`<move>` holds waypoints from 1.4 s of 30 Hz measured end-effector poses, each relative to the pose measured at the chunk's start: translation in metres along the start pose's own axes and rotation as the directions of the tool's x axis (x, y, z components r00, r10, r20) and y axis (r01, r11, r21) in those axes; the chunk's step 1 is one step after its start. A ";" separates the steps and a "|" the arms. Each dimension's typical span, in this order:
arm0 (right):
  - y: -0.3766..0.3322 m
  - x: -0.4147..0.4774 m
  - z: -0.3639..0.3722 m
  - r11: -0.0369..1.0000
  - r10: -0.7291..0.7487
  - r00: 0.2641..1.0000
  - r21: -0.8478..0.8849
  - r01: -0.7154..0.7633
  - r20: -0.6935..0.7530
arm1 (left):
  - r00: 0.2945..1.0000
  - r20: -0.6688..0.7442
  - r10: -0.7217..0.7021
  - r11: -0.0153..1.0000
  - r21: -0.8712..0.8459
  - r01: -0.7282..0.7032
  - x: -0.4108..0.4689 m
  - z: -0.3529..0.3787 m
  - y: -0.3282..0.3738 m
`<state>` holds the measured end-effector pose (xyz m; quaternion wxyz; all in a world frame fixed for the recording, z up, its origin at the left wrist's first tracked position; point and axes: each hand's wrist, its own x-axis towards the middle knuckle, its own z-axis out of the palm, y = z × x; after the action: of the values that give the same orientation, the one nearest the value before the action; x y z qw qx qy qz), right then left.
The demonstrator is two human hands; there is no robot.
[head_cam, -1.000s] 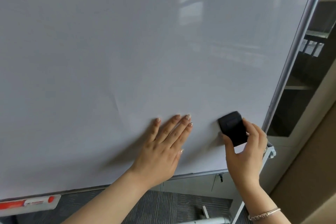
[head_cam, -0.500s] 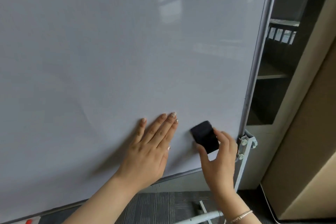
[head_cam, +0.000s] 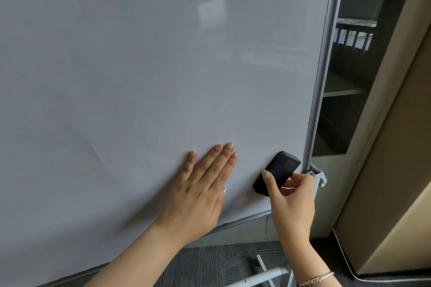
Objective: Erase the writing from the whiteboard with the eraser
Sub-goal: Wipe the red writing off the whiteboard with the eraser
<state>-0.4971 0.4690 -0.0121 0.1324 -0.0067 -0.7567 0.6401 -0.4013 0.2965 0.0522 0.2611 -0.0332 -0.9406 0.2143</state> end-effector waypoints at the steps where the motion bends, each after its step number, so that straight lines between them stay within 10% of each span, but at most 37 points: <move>1: 0.002 0.001 -0.001 0.999 0.046 0.999 0.024 -0.046 0.001 | 1.000 0.001 0.004 1.000 0.001 -0.004 0.000 0.001 0.000; 10: 0.057 -0.009 0.002 0.779 0.546 0.829 0.290 -0.557 0.126 | 1.000 -0.011 0.023 1.000 0.002 -0.023 -0.003 0.005 -0.001; 21: -0.010 -0.003 0.018 0.909 0.280 0.952 0.285 -0.305 0.127 | 0.999 -0.026 0.025 1.000 -0.014 -0.026 -0.002 0.005 -0.002; 36: 0.039 -0.026 0.013 0.838 0.456 0.885 0.289 -0.463 0.096 | 1.000 -0.015 0.022 1.000 -0.022 -0.022 -0.002 0.007 -0.003; 42: -0.023 -0.028 0.025 0.948 0.204 0.973 0.227 -0.224 0.108 | 0.998 -0.041 0.037 0.998 -0.041 -0.038 -0.003 0.003 -0.004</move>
<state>-0.4714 0.4356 0.0010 0.0306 -0.0463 -0.6742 0.7364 -0.4000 0.2910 0.0496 0.2751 -0.0606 -0.9387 0.1988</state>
